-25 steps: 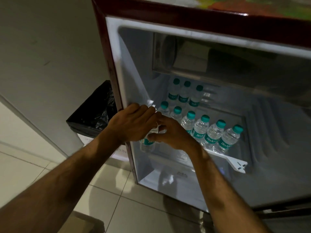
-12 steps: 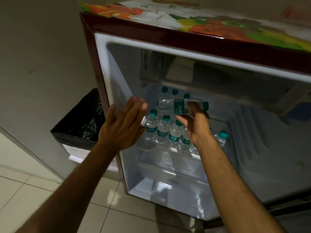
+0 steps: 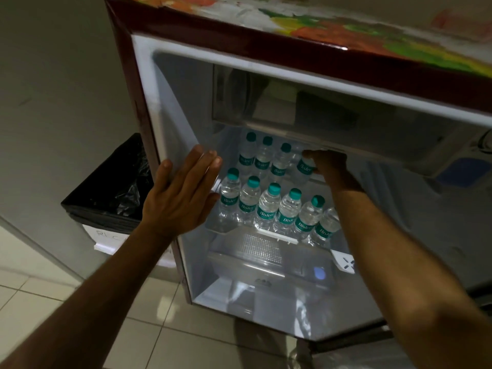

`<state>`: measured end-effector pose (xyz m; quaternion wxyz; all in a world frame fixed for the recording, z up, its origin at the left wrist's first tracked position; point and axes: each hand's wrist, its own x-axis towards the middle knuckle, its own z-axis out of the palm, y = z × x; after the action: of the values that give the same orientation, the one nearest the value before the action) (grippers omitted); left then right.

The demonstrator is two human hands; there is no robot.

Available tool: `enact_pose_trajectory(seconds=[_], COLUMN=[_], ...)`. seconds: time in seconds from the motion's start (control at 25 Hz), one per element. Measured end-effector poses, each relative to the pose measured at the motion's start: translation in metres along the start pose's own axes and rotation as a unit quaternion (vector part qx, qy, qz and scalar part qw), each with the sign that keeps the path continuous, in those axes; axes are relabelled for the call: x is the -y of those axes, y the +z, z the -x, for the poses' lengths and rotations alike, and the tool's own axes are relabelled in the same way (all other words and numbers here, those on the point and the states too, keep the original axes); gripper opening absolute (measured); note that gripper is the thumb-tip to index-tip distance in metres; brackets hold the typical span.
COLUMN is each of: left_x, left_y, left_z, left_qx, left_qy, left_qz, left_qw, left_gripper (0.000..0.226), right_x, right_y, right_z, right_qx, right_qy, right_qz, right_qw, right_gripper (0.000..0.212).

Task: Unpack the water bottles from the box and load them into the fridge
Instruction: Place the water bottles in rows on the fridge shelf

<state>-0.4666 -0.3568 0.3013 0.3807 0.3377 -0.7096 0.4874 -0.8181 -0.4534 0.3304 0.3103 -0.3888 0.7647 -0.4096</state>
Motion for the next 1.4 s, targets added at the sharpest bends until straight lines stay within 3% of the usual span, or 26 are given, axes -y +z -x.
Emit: enact_pose_trajectory(seconds=[0.2,0.32,0.88,1.12,1.4], left_x=[0.001,0.0,0.001,0.001,0.0], left_y=[0.0,-0.001,-0.002,-0.003,-0.023], left_z=[0.001,0.001,0.001,-0.003,-0.017], left_qx=[0.008,0.009,0.023,0.047,0.168], left_qy=[0.007,0.011,0.011,-0.005,-0.039], left_qz=[-0.006,-0.01,-0.017,-0.009,0.045], left_qw=[1.0,1.0,1.0,0.999,0.984], left_gripper=[0.062,0.059,0.06,0.064,0.058], right_x=[0.013,0.01,0.003,0.027,0.021], right_y=[0.015,0.016,0.03,0.03,0.044], right_z=[-0.005,-0.009,-0.027,0.018,0.123], right_qx=[0.055,0.072,0.059,-0.072,-0.016], right_qy=[0.011,-0.007,-0.017,-0.147,-0.213], right_qz=[0.107,0.104,0.164,0.198,0.034], right_qw=[0.993,0.992,0.985,0.966,0.976], right_gripper=[0.056,0.053,0.067,0.037,0.009])
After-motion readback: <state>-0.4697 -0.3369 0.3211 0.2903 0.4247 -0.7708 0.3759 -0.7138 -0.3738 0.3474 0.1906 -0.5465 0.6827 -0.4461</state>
